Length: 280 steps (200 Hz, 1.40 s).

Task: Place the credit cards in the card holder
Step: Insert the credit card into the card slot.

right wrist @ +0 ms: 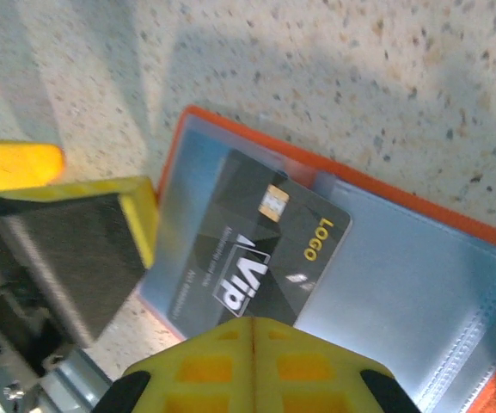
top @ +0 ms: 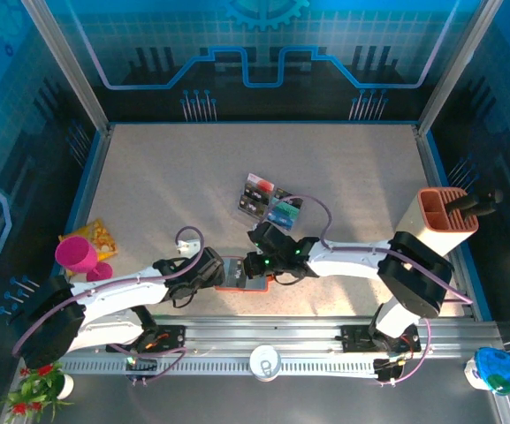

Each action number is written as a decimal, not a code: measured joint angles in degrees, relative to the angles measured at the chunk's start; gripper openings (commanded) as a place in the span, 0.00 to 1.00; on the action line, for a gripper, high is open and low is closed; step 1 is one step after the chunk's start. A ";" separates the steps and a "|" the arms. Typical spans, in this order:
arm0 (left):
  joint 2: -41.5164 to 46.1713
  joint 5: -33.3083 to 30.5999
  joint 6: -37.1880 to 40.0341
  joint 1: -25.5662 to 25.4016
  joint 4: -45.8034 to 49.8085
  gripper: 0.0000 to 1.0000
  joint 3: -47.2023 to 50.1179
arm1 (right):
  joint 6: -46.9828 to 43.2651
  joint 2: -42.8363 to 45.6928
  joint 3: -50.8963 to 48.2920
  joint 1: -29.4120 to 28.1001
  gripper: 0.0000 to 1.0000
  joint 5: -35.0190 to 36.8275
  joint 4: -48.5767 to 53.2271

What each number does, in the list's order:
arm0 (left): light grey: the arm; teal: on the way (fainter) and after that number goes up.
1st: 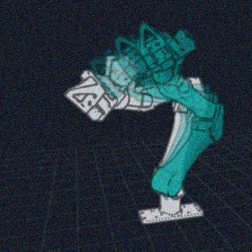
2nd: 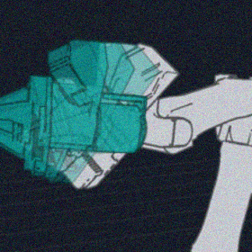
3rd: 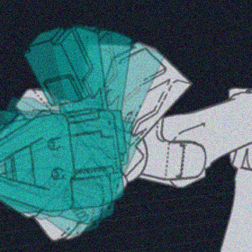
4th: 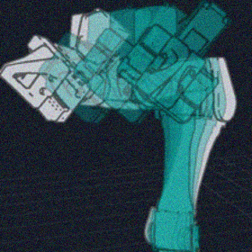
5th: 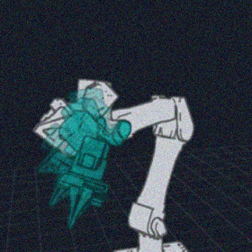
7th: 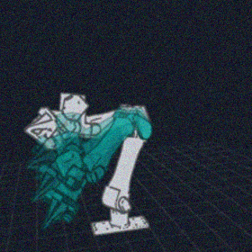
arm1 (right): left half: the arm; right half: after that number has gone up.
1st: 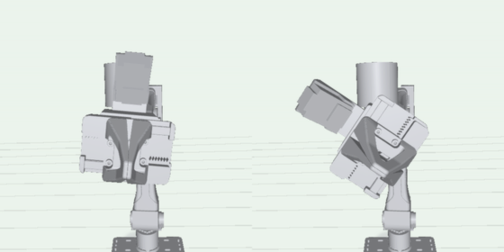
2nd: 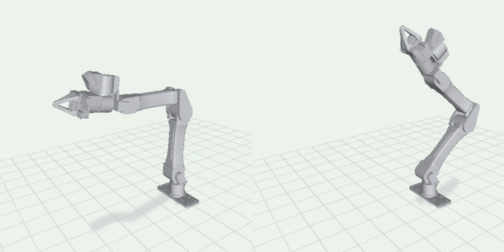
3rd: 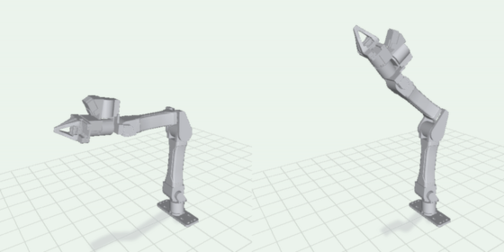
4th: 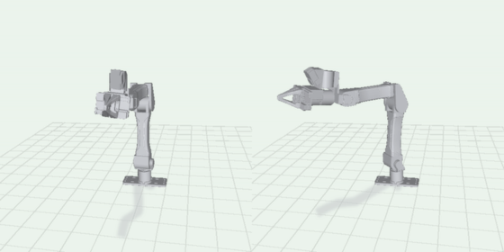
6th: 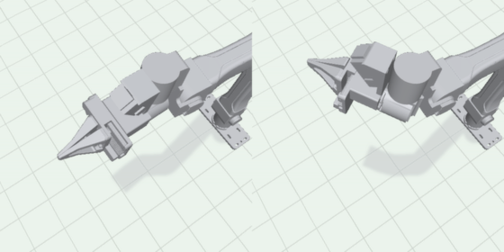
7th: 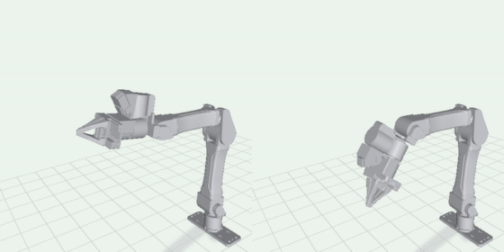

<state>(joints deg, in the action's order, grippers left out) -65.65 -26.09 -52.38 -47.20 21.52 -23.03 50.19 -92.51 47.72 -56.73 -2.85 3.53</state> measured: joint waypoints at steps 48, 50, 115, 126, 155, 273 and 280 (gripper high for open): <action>-0.11 -0.02 0.24 0.00 -0.26 0.99 0.00 | -0.70 -4.57 1.99 -0.31 0.05 -0.24 0.83; -0.17 -0.02 0.24 0.00 -0.28 0.99 0.00 | -0.79 -4.74 2.16 -0.33 0.05 -0.26 0.85; -0.68 -0.07 0.90 0.00 -0.42 0.99 0.00 | -1.66 -10.10 7.89 -1.03 0.04 -2.08 1.66; -0.68 -0.07 1.07 0.00 -0.42 0.99 0.00 | -1.81 -10.69 8.52 -1.03 0.03 -2.45 1.73; -0.68 -0.07 1.33 0.00 -0.42 0.99 0.00 | -2.32 -10.97 9.42 -1.03 0.03 -3.23 2.34; -0.79 -0.07 1.51 0.00 -0.61 0.99 0.00 | -6.40 -5.46 8.44 -0.98 0.01 -0.50 8.17; -0.87 -0.07 1.51 0.00 -0.63 0.99 0.00 | -6.56 -5.75 8.41 -0.98 0.01 -0.42 8.20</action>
<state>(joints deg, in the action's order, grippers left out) -66.52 -26.15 -50.87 -47.20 20.88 -23.03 43.64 -98.26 56.14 -57.71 -3.27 11.73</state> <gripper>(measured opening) 0.992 0.063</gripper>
